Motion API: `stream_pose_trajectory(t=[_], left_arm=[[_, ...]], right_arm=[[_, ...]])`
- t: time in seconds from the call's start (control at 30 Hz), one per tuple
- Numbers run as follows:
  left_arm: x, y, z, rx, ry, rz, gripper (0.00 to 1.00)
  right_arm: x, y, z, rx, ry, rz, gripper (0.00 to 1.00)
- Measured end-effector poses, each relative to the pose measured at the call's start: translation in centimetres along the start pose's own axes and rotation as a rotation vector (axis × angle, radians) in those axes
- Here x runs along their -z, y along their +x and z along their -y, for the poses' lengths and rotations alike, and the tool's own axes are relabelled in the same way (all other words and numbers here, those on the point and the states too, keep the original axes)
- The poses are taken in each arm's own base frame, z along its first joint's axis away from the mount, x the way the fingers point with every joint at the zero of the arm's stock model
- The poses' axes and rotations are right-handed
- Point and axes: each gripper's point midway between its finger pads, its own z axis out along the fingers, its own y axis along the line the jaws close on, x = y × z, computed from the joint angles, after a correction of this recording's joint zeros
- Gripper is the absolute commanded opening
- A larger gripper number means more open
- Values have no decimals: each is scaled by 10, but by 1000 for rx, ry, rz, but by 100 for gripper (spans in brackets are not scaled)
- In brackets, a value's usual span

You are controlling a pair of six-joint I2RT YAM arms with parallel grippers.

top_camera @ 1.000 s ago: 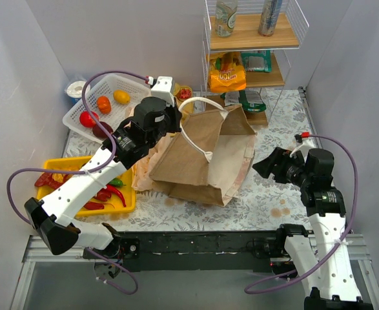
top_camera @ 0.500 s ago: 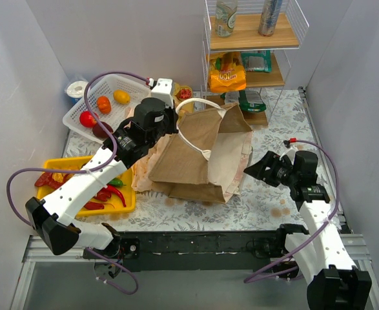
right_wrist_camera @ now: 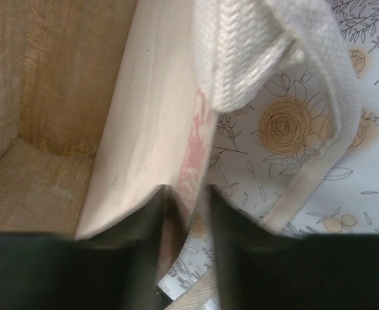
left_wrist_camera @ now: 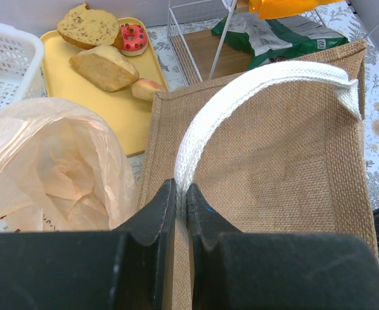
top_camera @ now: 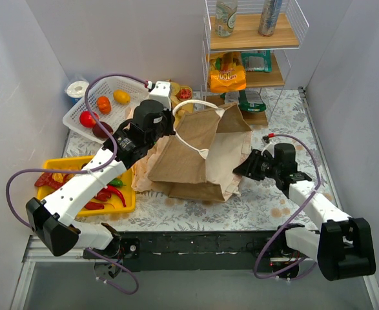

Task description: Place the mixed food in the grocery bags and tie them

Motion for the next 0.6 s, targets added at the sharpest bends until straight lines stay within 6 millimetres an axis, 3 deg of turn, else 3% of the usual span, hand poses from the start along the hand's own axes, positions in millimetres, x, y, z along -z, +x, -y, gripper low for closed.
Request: stream_pose_trajectory(t=[0.07, 0.23, 0.4, 0.6], left_arm=[[0, 1, -2, 1, -2, -1, 0], [3, 2, -4, 3, 2, -5, 0], [11, 4, -2, 18, 27, -21, 0], [32, 5, 6, 65, 92, -50, 0]], right_arm=[[-5, 1, 3, 1, 5, -12, 2], [3, -17, -3, 58, 60, 10, 1], [42, -64, -26, 204, 168, 133, 1], [81, -82, -45, 288, 244, 158, 1]])
